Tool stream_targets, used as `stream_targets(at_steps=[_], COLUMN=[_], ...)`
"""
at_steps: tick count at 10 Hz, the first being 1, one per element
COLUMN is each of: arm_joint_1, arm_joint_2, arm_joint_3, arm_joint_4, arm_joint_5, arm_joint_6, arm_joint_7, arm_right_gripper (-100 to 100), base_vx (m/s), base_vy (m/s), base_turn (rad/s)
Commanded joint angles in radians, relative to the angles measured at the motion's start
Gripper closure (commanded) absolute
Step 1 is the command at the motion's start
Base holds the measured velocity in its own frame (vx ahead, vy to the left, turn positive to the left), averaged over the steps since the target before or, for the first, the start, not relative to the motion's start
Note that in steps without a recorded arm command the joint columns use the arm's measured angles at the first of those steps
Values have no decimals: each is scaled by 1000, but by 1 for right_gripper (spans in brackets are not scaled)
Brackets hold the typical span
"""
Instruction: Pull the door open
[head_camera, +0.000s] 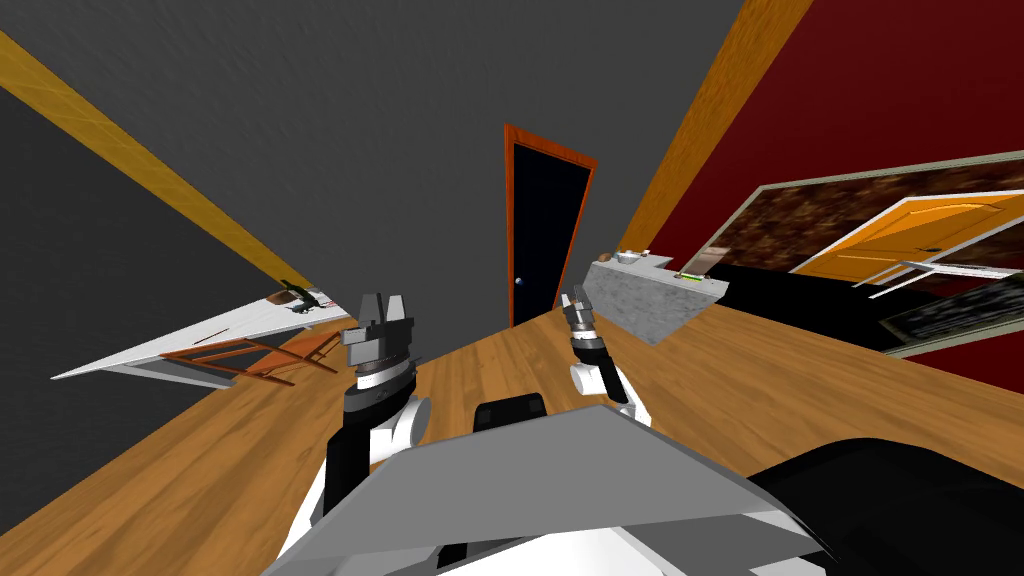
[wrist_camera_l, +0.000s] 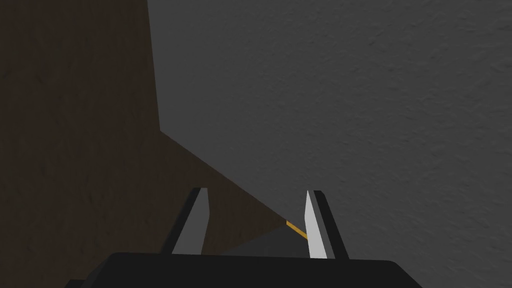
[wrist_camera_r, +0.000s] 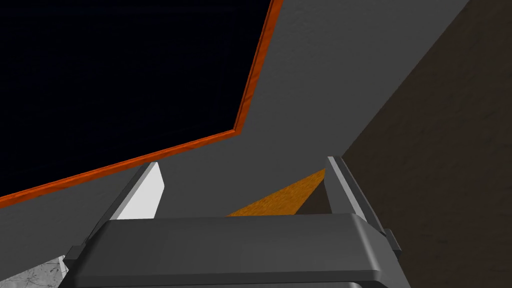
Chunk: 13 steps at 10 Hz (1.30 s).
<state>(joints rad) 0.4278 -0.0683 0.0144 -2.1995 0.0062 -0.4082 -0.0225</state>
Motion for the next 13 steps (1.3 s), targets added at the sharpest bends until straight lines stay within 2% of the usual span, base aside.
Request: stream_targets(at_steps=[1,5,13], arm_joint_1=[-10,-35,-95], arm_joint_2=[-1,-12,-33], arm_joint_3=[-1,-12,-39], arm_joint_4=[31,114,317], arm_joint_5=[11,34,91], arm_joint_6=[-10,-38,-108], arm_joint_7=[28,92,245], arm_right_gripper=[-100,-100,-100], base_vx=[80,82,95], base_vy=[-14,-6,-14], base_turn=[16,24,28])
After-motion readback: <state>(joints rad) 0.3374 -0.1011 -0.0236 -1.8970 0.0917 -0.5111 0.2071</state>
